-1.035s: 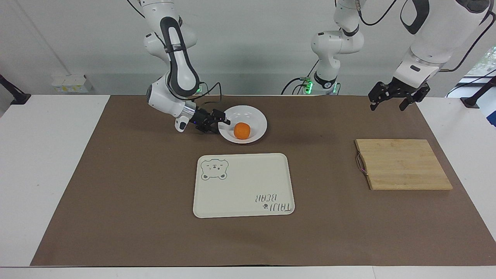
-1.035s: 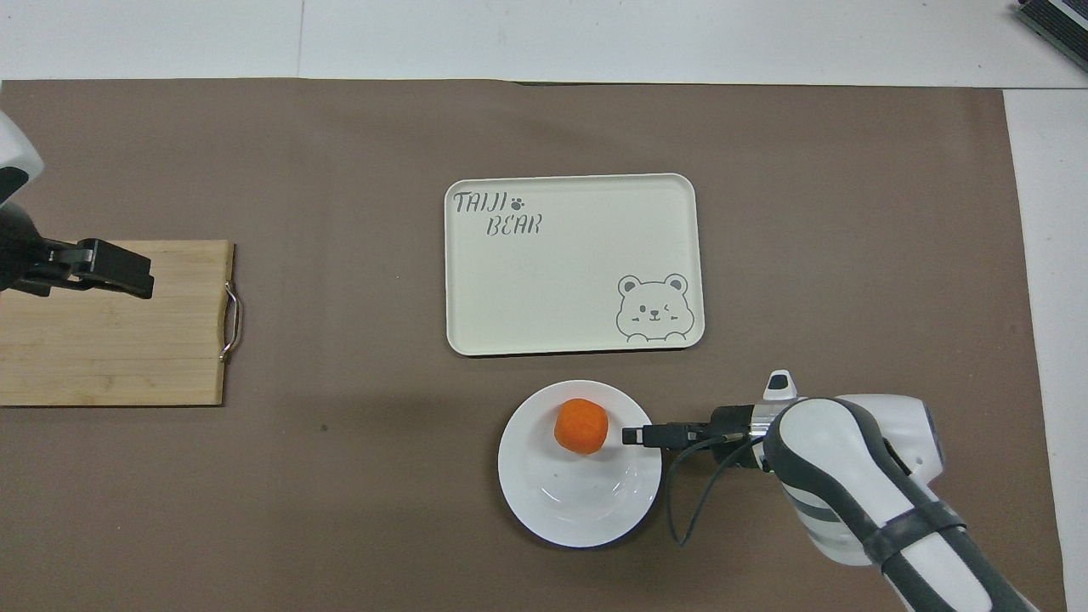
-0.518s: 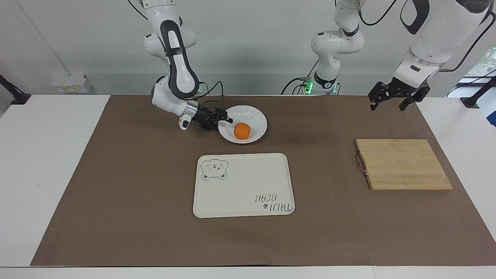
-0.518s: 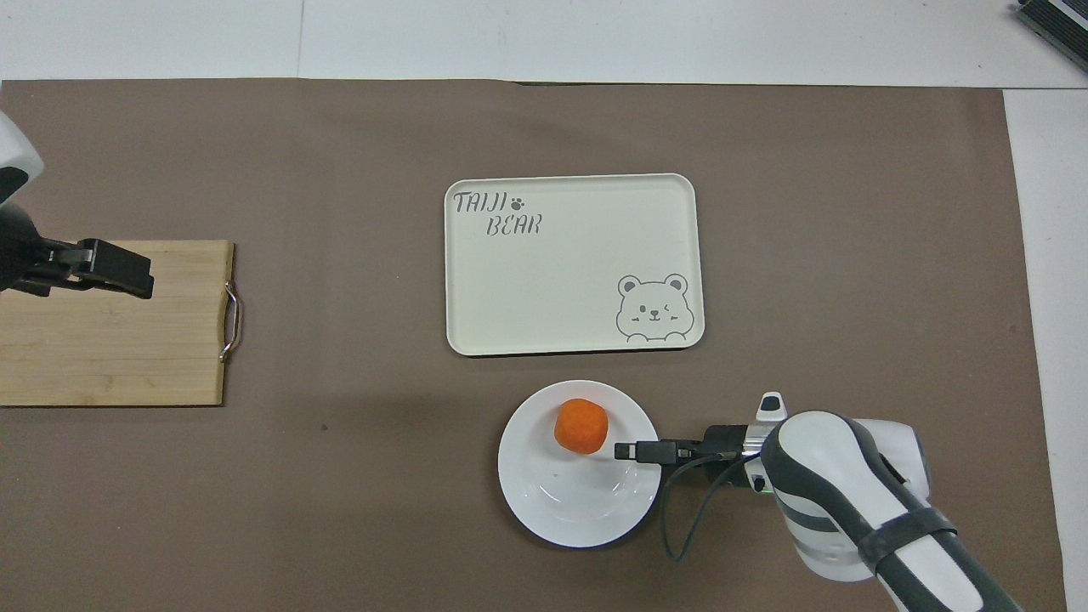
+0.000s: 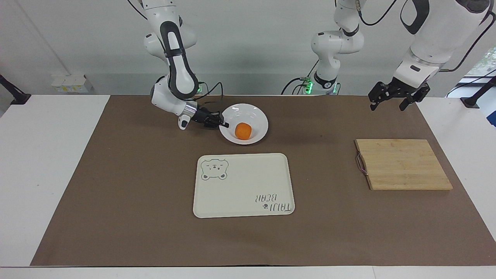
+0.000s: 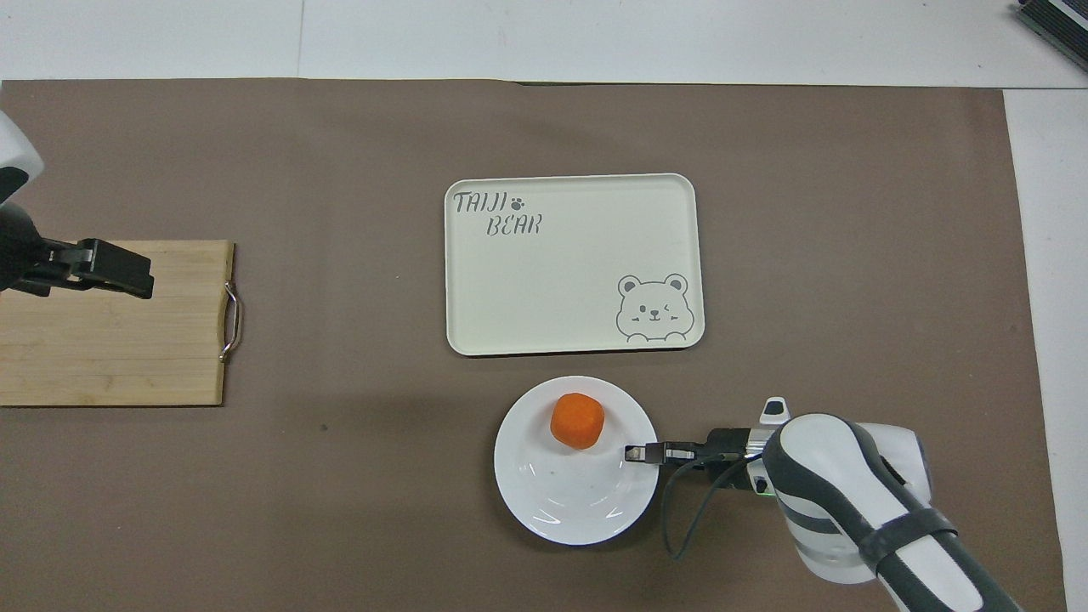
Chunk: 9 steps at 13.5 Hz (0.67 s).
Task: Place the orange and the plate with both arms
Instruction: 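Slide the plate with the right gripper onto the bear tray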
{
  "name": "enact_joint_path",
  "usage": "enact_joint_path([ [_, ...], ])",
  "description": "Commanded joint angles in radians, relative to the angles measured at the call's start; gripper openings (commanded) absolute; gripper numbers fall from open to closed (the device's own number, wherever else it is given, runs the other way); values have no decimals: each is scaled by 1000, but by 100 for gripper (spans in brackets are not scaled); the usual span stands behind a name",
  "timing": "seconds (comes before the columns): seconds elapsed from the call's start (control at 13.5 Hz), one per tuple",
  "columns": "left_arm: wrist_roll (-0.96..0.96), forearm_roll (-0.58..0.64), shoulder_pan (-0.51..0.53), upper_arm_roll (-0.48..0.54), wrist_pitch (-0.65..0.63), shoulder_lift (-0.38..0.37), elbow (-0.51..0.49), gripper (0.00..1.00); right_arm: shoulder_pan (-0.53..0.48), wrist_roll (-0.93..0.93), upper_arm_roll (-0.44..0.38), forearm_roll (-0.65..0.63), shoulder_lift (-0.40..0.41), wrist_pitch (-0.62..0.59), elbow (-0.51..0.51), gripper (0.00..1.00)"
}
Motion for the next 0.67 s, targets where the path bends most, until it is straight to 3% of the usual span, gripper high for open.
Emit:
enact_joint_path([
  [0.0, 9, 11, 11, -10, -25, 13, 29, 100, -14, -108, 1, 38, 22, 28, 25, 0],
  [0.22, 9, 11, 11, -10, -25, 13, 29, 100, -61, -214, 1, 70, 32, 6, 55, 0],
  [0.59, 9, 11, 13, -10, -25, 13, 29, 100, -83, -228, 1, 154, 75, -57, 149, 0],
])
